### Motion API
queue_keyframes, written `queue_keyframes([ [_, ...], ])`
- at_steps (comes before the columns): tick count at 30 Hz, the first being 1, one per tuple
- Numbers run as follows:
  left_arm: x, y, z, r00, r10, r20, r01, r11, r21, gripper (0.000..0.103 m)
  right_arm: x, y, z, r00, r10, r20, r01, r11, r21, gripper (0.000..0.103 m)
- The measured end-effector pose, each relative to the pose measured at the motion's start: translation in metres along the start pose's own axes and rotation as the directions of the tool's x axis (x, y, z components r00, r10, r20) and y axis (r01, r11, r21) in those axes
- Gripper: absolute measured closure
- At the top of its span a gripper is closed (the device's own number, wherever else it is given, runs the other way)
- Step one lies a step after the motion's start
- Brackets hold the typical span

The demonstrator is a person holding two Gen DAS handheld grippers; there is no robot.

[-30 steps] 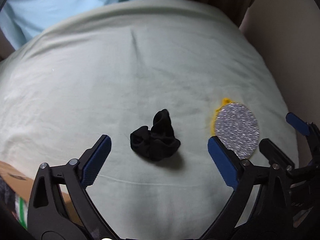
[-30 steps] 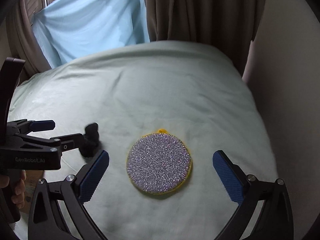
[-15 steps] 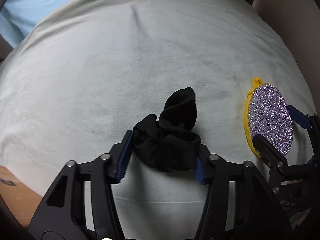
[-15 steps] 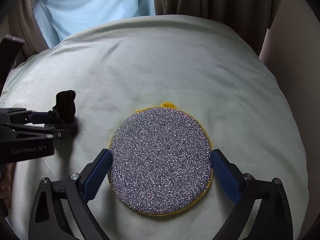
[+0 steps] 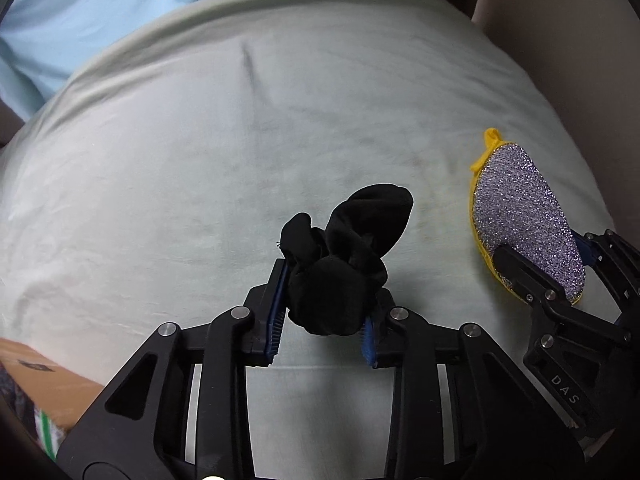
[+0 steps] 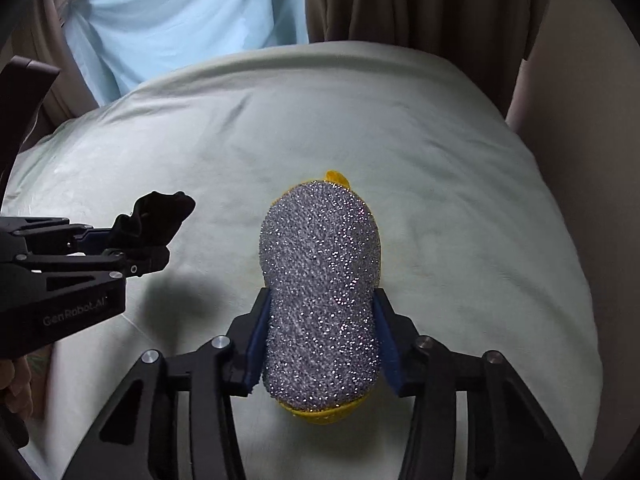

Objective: Organize soft objects
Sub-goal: 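Carry the black scrunchie and glitter sponge with both tools over the box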

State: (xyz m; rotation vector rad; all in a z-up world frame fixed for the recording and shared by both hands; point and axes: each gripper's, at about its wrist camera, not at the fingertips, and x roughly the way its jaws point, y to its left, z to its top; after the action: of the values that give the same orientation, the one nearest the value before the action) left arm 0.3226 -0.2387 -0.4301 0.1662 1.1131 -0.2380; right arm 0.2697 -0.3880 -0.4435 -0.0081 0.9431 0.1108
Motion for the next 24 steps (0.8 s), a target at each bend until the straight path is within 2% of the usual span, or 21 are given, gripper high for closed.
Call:
queue_keyframes([
  [7,-0.072,0.003,0.009,0.997,-0.027,0.070,0.028,0.999,-0.019,0.075,-0.072,0.004,0.018,0.998,-0.029,0.058,0.027,0.999,0.023,0.060],
  [14,-0.181,0.016,0.004,0.987,-0.038,0.159,0.044,0.998,-0.034,0.075,-0.164,0.028,0.050,0.992,-0.047,0.118,0.044,0.999,0.026,0.061],
  [24,-0.303,0.067,-0.024,0.973,-0.061,0.223,0.083,0.992,-0.092,0.075,-0.281,0.105,0.074,0.980,-0.041,0.196,0.039,0.999,0.016,0.061],
])
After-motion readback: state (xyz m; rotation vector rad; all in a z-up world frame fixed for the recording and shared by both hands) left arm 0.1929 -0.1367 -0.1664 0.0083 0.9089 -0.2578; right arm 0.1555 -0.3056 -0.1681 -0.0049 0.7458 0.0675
